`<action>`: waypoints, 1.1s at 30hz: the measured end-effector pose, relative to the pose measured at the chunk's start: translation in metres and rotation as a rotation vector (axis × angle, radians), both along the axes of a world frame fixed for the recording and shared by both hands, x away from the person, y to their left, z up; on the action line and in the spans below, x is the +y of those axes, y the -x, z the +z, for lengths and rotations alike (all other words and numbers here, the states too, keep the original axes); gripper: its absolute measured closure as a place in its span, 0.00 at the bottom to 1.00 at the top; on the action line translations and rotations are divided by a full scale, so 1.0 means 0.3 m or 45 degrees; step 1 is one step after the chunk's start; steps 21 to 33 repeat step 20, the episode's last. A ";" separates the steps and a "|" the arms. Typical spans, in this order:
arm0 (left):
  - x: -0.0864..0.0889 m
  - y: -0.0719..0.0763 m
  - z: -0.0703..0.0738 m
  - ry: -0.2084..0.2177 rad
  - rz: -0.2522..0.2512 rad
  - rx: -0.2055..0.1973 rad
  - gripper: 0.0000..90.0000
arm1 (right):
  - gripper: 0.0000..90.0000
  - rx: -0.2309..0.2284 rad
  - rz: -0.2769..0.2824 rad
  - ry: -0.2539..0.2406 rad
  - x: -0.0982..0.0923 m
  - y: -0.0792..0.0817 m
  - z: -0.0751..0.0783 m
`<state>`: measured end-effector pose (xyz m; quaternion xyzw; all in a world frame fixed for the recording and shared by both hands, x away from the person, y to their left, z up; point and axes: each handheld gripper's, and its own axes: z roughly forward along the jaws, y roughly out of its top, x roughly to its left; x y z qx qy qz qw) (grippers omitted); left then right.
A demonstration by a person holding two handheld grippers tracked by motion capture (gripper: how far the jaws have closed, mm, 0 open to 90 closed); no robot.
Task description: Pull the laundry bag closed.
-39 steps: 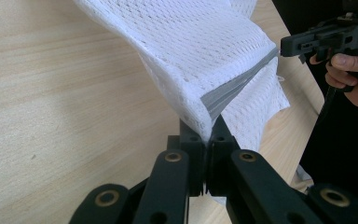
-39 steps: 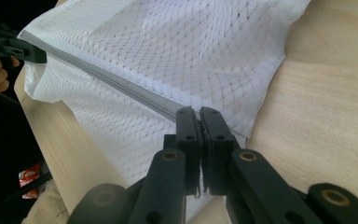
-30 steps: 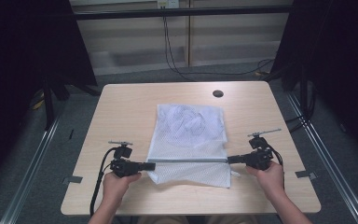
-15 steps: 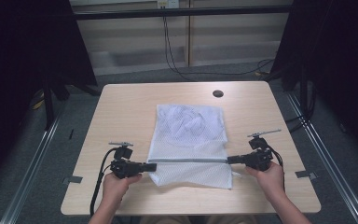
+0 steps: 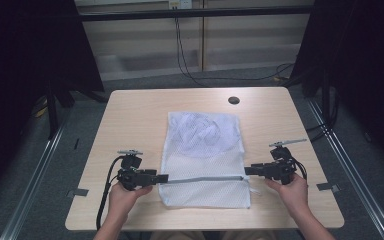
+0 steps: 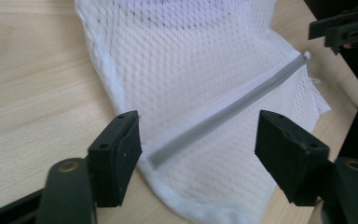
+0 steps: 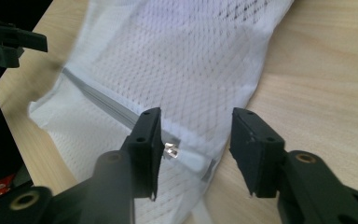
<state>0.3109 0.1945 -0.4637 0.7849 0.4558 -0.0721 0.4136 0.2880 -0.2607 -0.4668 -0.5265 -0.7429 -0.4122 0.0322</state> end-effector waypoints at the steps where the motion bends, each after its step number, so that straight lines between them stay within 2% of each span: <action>1: 0.002 0.001 0.002 -0.010 -0.002 -0.015 0.30 | 0.55 -0.006 -0.005 0.012 0.000 0.002 0.003; 6: 0.013 0.003 0.012 -0.069 0.012 -0.076 0.23 | 0.43 -0.056 -0.018 0.054 -0.008 0.009 0.015; 9: 0.021 0.002 0.015 -0.108 0.013 -0.115 0.19 | 0.34 -0.110 -0.033 0.072 -0.020 0.012 0.019; 11: 0.027 0.002 0.018 -0.145 0.038 -0.123 0.16 | 0.29 -0.136 -0.050 0.103 -0.026 0.015 0.022; 14: 0.036 0.001 0.021 -0.165 0.060 -0.143 0.14 | 0.24 -0.159 -0.067 0.138 -0.037 0.019 0.020; 19: 0.050 -0.003 0.023 -0.202 0.062 -0.168 0.13 | 0.21 -0.174 -0.084 0.161 -0.049 0.022 0.018; 33: 0.052 -0.004 0.022 -0.192 0.063 -0.166 0.13 | 0.21 -0.178 -0.091 0.166 -0.051 0.022 0.017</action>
